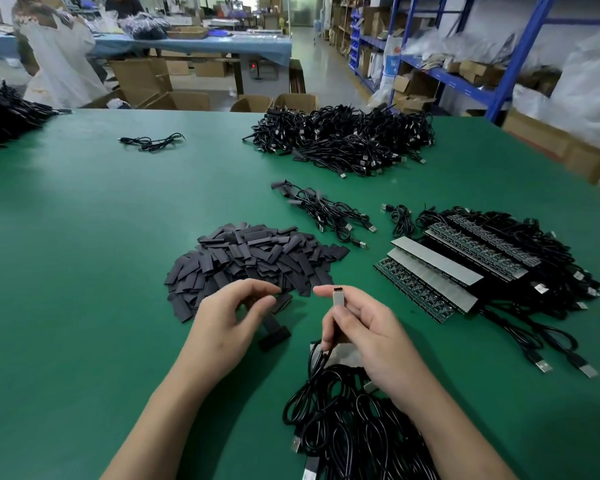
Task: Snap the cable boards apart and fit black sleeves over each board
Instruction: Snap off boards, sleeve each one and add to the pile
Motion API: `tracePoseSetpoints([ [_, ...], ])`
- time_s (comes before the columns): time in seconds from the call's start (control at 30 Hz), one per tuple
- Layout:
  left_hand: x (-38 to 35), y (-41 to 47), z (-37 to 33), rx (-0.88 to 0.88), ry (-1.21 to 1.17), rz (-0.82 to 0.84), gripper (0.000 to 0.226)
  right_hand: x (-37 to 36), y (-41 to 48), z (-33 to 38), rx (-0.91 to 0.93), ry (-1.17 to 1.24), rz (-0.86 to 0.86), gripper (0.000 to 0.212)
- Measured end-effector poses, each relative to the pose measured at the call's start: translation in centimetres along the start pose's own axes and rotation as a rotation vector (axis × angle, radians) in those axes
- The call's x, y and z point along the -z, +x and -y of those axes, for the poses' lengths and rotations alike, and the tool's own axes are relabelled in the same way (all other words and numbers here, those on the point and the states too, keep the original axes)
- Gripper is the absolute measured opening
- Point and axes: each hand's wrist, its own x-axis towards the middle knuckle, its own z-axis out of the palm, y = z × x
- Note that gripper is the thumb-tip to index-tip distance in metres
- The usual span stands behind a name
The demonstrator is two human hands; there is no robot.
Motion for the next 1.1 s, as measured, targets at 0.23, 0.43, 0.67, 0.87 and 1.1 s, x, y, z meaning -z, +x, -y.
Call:
tracePoseSetpoints([
  [0.23,1.4,-0.2,0.7,0.006,0.282,0.294,0.042,0.7,-0.2,1.3,0.041,0.516,-0.080,0.008],
  [0.43,0.5,-0.3,0.7,-0.055,0.277,0.271,0.021,2.7,-0.4,2.0,0.105,1.015,-0.195,0.015],
  [0.67,0.1,-0.4,0.5,-0.096,0.146,0.208,0.012,5.2,-0.7,3.0,0.221,0.944,-0.258,0.022],
  [0.87,-0.6,-0.6,-1.4,0.093,-0.575,0.185,0.011,2.7,-1.1,2.6,0.249,-0.190,-0.238,0.009],
  [1.1,-1.9,-1.0,-1.8,0.079,-0.766,0.281,0.011,-0.8,-0.9,0.7,0.070,-0.324,-0.056,0.016],
])
